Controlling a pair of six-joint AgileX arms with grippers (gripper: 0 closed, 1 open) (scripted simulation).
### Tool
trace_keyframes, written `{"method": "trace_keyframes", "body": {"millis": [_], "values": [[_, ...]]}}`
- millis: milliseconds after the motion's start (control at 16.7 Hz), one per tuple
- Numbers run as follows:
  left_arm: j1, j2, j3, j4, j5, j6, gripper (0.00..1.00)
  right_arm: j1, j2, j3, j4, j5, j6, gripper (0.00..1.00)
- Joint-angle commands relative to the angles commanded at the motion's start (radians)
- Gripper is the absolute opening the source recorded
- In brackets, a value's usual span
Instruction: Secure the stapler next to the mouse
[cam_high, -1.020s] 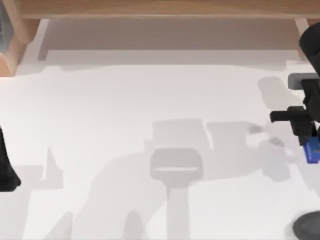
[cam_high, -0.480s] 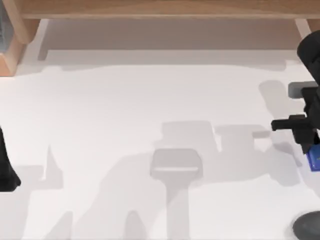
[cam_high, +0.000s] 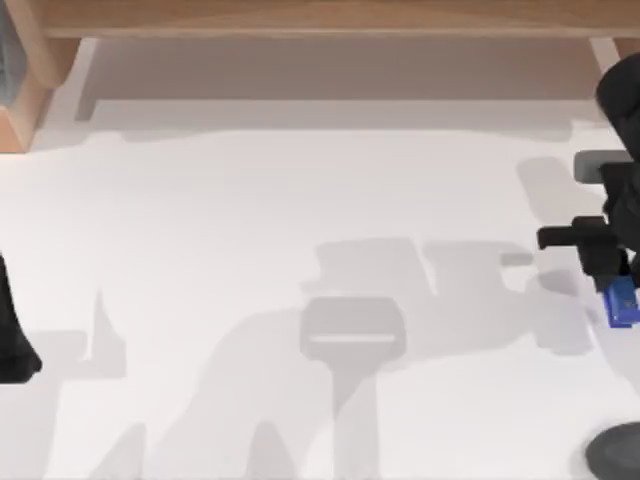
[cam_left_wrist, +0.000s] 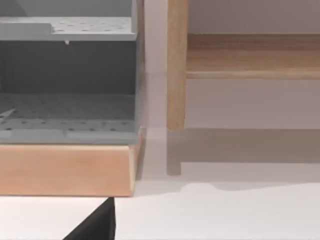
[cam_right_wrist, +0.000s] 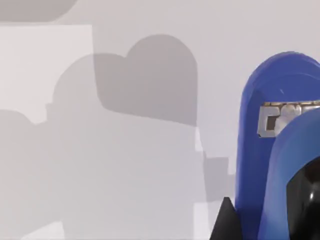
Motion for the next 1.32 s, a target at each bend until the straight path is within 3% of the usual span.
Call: {"method": "trace_keyframes", "body": {"millis": [480,1260,1320], "values": [[0.000,0.000,0.000,0.000,0.000,0.000,1.00,-0.002,0.030,-0.030,0.036,-0.015,0.003,0.00],[0.000,0.000,0.000,0.000,0.000,0.000,1.00,-0.002,0.030,-0.030,0.036,-0.015,0.003,0.98],[0.000,0.000,0.000,0.000,0.000,0.000,1.00,-0.002,0.030,-0.030,0.036,-0.015,0.003,1.00]]}}
